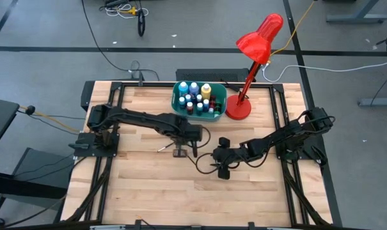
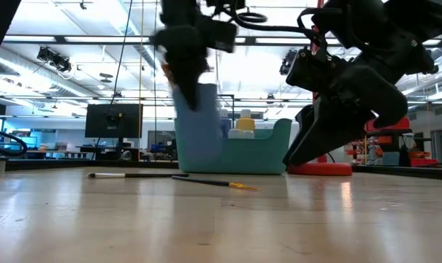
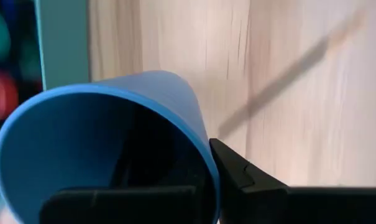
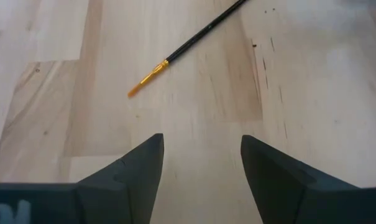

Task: Pick & Place Paint Supplies
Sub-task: Adjust the blue cup

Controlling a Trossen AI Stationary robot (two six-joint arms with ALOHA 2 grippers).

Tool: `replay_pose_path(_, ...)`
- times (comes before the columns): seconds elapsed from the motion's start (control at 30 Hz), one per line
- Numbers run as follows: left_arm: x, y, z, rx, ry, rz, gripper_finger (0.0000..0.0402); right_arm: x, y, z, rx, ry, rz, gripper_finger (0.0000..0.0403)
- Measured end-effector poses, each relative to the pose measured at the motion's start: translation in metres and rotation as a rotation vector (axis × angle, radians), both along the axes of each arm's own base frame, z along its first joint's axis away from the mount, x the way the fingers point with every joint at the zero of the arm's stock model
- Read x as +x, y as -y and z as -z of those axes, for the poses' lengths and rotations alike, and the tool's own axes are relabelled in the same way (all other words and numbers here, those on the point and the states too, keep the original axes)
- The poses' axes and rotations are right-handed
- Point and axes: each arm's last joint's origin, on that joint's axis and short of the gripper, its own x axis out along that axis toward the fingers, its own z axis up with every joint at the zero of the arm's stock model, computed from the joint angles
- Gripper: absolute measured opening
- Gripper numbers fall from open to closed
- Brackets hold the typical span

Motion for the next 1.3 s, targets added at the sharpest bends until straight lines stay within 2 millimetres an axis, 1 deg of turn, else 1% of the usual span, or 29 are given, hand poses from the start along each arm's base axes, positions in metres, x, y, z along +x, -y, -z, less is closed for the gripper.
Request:
replay_pose_path(0.07, -0.009, -0.001, -0.006, 0.019, -0.093, -0.001, 0.0010, -0.001, 0.000, 0.001, -0.002, -0.007, 0.000, 0.0219)
replay_pose_path(0.23, -0.016, -0.002, -0.008, -0.002, -0.173, 0.006, 0.0017, -0.001, 0.000, 0.001, -0.002, -0.010, 0.000, 0.0219)
replay_pose_path(0.37, -0.015, -0.007, -0.004, -0.025, -0.186, -0.001, 0.0016, -0.001, 0.000, 0.001, -0.002, -0.014, 0.002, 0.0219)
replay_pose_path(0.53, -0.012, -0.022, -0.003, -0.025, -0.156, -0.069, 0.0011, -0.001, 0.000, 0.001, 0.012, -0.018, 0.016, 0.0219)
replay_pose_path(0.63, -0.010, -0.031, -0.003, -0.013, -0.131, -0.121, 0.0018, -0.001, 0.000, 0.001, 0.013, -0.018, 0.017, 0.0219)
replay_pose_path(0.73, -0.011, -0.040, -0.003, -0.038, -0.132, -0.141, 0.0022, -0.002, -0.001, 0.001, 0.014, -0.019, 0.013, 0.0219)
replay_pose_path(0.83, -0.011, -0.043, 0.008, -0.065, -0.117, -0.126, 0.0014, -0.003, -0.004, 0.001, 0.013, -0.020, 0.003, 0.0219)
replay_pose_path(0.9, -0.014, -0.042, 0.017, -0.085, -0.136, -0.124, 0.0010, -0.003, -0.006, 0.001, 0.014, -0.020, -0.006, 0.0219)
replay_pose_path(0.97, -0.018, -0.042, 0.021, -0.086, -0.150, -0.126, 0.0009, -0.004, -0.008, 0.001, 0.012, -0.021, -0.014, 0.0219)
replay_pose_path(1.1, -0.029, -0.042, 0.037, -0.083, -0.211, -0.132, 0.0025, -0.005, -0.010, 0.001, 0.009, -0.021, -0.027, 0.0219)
replay_pose_path(1.2, -0.032, -0.042, 0.047, -0.074, -0.249, -0.135, 0.0031, -0.005, -0.011, 0.001, 0.008, -0.020, -0.028, 0.0219)
replay_pose_path(1.3, -0.031, -0.044, 0.047, -0.086, -0.238, -0.136, 0.0026, -0.005, -0.011, 0.001, 0.006, -0.020, -0.027, 0.0219)
